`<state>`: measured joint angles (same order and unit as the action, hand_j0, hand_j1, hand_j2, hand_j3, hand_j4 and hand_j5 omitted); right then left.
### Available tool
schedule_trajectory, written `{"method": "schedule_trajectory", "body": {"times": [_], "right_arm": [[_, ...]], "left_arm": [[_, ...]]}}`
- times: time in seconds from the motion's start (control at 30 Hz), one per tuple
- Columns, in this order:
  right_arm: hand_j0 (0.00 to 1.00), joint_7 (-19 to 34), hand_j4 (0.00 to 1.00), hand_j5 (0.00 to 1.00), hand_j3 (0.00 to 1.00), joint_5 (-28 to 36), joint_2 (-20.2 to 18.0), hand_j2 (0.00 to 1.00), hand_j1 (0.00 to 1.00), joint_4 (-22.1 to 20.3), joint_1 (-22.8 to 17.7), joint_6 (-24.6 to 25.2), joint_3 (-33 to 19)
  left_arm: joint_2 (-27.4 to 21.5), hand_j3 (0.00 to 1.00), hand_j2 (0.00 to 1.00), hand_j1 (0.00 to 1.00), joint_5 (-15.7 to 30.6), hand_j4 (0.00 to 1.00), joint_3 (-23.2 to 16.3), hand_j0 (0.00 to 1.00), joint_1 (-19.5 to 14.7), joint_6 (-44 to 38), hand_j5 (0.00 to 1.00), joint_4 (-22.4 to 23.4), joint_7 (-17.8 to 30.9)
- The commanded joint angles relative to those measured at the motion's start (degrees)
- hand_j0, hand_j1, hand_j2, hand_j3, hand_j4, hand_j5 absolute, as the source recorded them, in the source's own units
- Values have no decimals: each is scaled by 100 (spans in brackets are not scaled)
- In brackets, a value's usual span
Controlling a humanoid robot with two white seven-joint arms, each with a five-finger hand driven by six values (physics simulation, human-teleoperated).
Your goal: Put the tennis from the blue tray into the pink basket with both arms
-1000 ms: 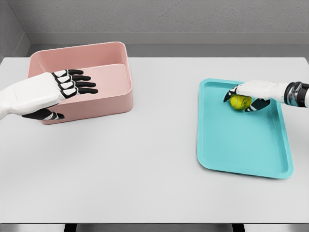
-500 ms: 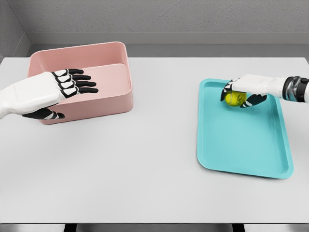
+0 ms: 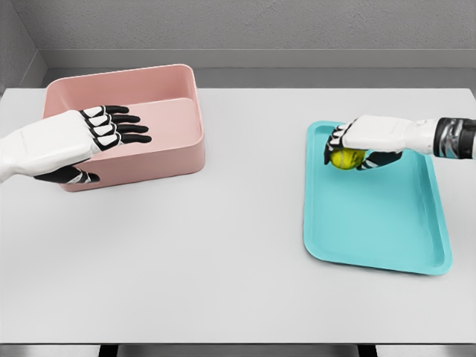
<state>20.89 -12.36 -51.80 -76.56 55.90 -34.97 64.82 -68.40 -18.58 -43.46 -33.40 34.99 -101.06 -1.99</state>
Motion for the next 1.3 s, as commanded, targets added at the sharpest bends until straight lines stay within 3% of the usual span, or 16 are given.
{"method": "schedule_trajectory", "body": {"times": [0.0,0.33,0.5,0.97,1.27], "right_arm": [[59,3,59,59,59,41,-23,59,59,-307,0,8,-5],[59,126,59,59,59,41,21,59,59,-1203,79,-1,-31],[59,188,59,59,59,41,74,59,59,-1283,88,-1,-31],[56,425,56,56,56,41,891,56,56,-1379,88,17,109],[56,539,56,56,56,41,1647,56,56,-1335,88,236,224]], "left_arm": [[-7,100,100,100,38,100,5,100,0,1,100,-1,-3],[-7,100,100,100,38,100,5,100,0,1,100,-1,-3],[-7,100,100,100,38,100,5,100,0,1,100,8,-3],[-7,100,100,100,38,100,5,100,-18,1,100,8,-3],[-6,100,100,100,38,100,5,100,-18,1,100,8,-3]]}}
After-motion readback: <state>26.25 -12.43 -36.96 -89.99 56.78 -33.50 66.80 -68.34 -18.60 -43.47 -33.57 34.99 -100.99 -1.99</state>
